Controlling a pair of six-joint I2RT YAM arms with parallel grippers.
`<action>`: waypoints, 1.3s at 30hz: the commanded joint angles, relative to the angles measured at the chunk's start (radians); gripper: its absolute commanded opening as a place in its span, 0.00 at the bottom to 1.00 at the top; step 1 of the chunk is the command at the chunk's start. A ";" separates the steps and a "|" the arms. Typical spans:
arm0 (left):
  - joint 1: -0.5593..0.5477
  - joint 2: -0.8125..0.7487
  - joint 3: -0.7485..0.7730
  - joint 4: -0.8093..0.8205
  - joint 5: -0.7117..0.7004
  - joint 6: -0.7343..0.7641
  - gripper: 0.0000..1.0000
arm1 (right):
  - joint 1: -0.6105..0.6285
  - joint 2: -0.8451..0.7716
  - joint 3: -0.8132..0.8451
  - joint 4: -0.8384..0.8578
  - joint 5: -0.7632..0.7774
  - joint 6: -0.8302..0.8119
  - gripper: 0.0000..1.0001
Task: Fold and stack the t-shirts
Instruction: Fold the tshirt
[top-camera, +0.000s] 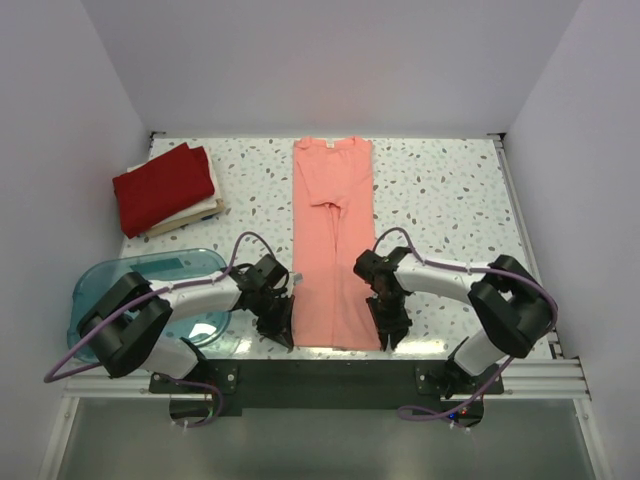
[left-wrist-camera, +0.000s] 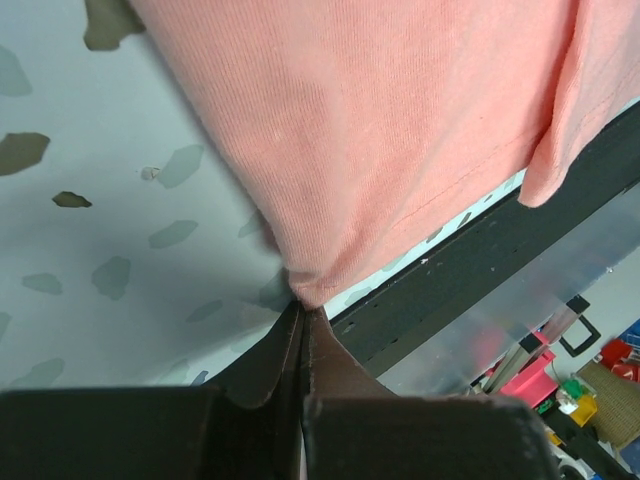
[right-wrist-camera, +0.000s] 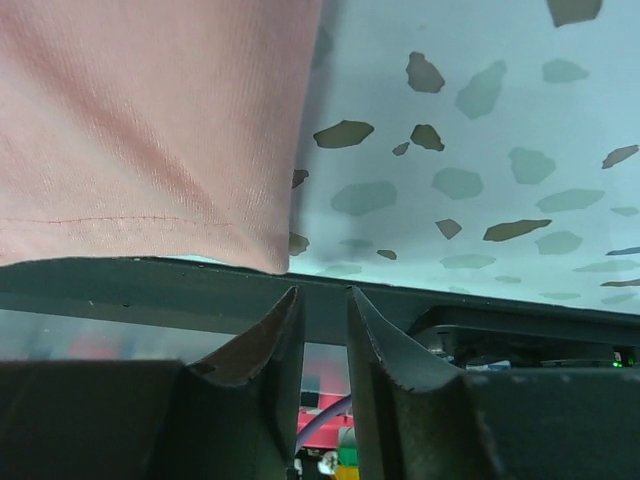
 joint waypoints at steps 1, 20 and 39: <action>-0.011 0.010 -0.031 -0.006 -0.122 0.035 0.00 | -0.003 -0.045 0.005 -0.043 0.031 0.026 0.28; -0.016 -0.049 -0.028 -0.015 -0.099 0.021 0.00 | -0.005 0.055 0.066 0.058 -0.041 -0.042 0.43; -0.019 -0.082 -0.038 -0.013 -0.090 0.003 0.00 | -0.003 0.084 0.017 0.123 -0.108 -0.049 0.15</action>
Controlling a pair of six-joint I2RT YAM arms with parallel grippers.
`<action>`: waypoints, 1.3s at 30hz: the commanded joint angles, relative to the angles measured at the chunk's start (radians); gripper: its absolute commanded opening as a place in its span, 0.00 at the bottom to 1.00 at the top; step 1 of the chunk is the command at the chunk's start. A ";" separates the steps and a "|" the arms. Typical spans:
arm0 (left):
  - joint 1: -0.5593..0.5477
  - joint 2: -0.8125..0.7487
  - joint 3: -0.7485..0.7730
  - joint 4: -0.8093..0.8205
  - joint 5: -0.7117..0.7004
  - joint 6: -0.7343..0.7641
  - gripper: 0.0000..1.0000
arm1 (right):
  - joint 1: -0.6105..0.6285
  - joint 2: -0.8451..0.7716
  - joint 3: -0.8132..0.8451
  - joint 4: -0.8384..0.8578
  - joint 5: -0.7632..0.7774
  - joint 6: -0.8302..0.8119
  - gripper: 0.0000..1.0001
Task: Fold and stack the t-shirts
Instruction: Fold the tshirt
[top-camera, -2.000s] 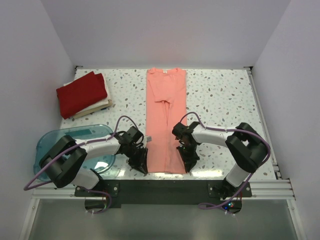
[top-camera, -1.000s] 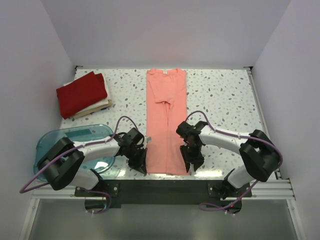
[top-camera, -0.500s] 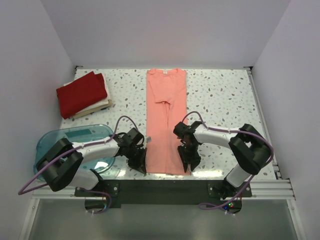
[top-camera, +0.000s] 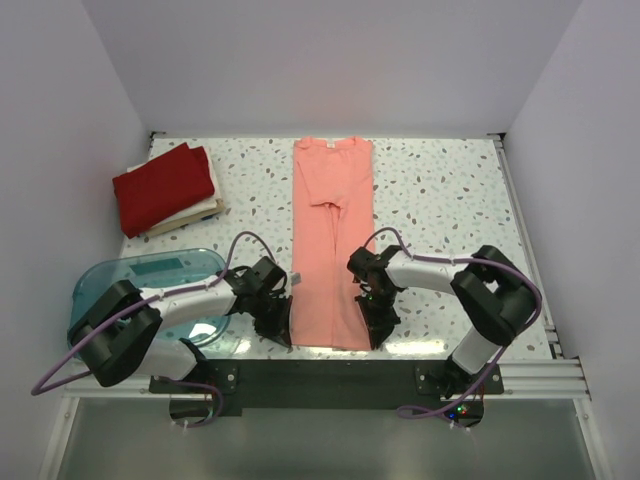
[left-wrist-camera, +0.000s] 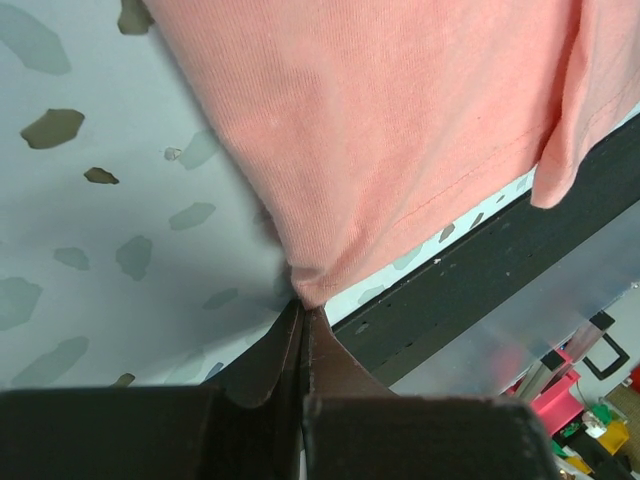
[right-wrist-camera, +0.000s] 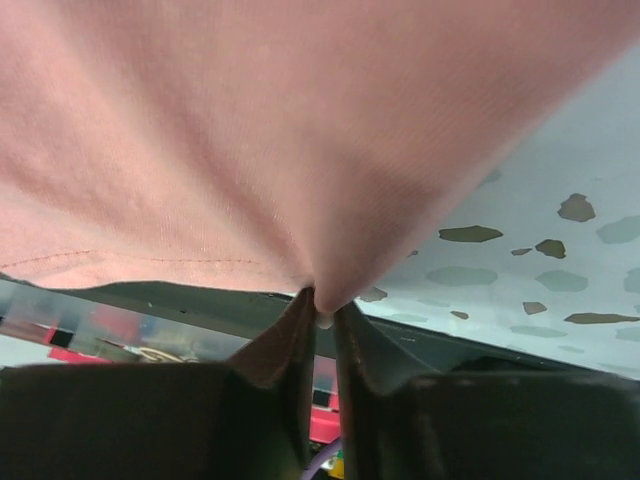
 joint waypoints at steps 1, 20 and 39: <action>-0.006 -0.018 -0.018 -0.011 -0.044 0.001 0.00 | 0.000 -0.014 -0.012 0.013 0.018 0.001 0.05; -0.010 -0.100 0.000 -0.058 -0.041 -0.025 0.00 | -0.002 -0.094 -0.014 -0.056 0.035 0.027 0.00; 0.009 -0.107 0.308 -0.210 -0.193 0.039 0.00 | -0.058 -0.151 0.245 -0.260 0.180 0.055 0.00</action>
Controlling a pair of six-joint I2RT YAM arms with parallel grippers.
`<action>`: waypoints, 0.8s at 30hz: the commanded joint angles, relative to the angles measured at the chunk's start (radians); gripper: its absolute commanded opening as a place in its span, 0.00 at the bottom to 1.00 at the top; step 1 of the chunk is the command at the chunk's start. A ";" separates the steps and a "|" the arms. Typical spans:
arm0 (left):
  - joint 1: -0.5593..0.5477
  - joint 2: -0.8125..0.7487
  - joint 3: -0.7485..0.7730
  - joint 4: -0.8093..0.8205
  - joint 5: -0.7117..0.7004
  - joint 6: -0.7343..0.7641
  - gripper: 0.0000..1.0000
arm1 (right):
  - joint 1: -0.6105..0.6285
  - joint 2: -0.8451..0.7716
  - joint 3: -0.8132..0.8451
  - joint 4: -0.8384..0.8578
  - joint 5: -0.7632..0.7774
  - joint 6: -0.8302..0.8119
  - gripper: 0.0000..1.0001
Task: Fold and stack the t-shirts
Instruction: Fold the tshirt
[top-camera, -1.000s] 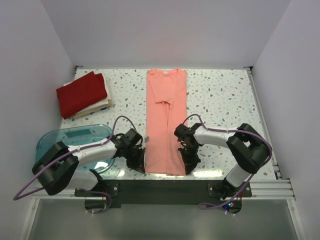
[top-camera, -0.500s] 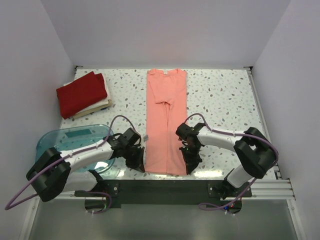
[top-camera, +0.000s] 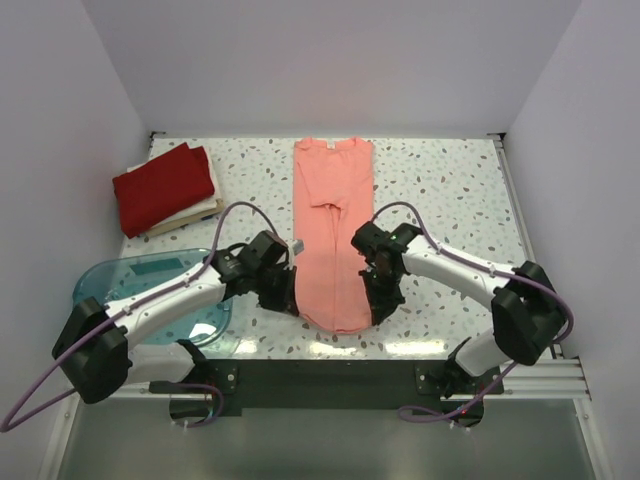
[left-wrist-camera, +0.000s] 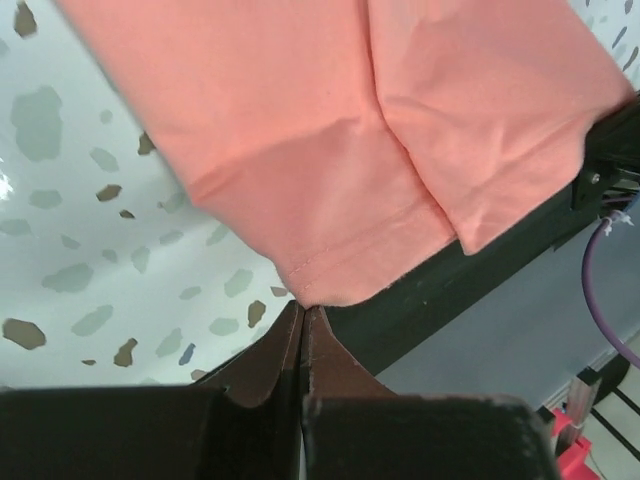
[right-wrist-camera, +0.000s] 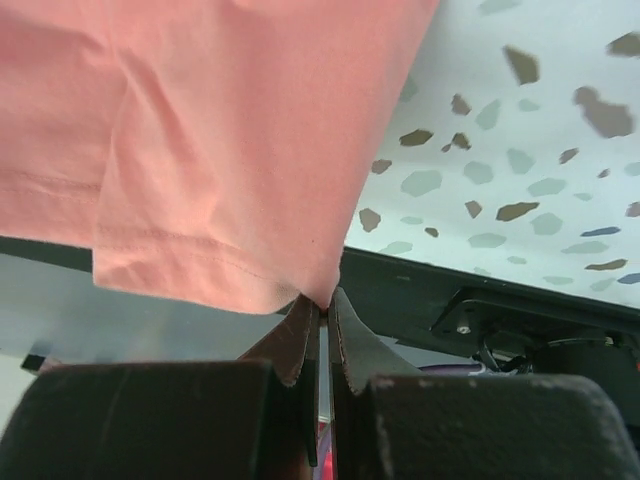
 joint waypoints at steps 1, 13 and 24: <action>0.018 0.047 0.085 -0.021 -0.063 0.064 0.00 | -0.039 0.013 0.080 -0.051 0.072 -0.003 0.00; 0.176 0.250 0.257 0.068 -0.086 0.193 0.00 | -0.170 0.222 0.313 -0.018 0.133 -0.073 0.00; 0.307 0.481 0.475 0.140 -0.097 0.244 0.00 | -0.273 0.498 0.672 -0.044 0.187 -0.147 0.00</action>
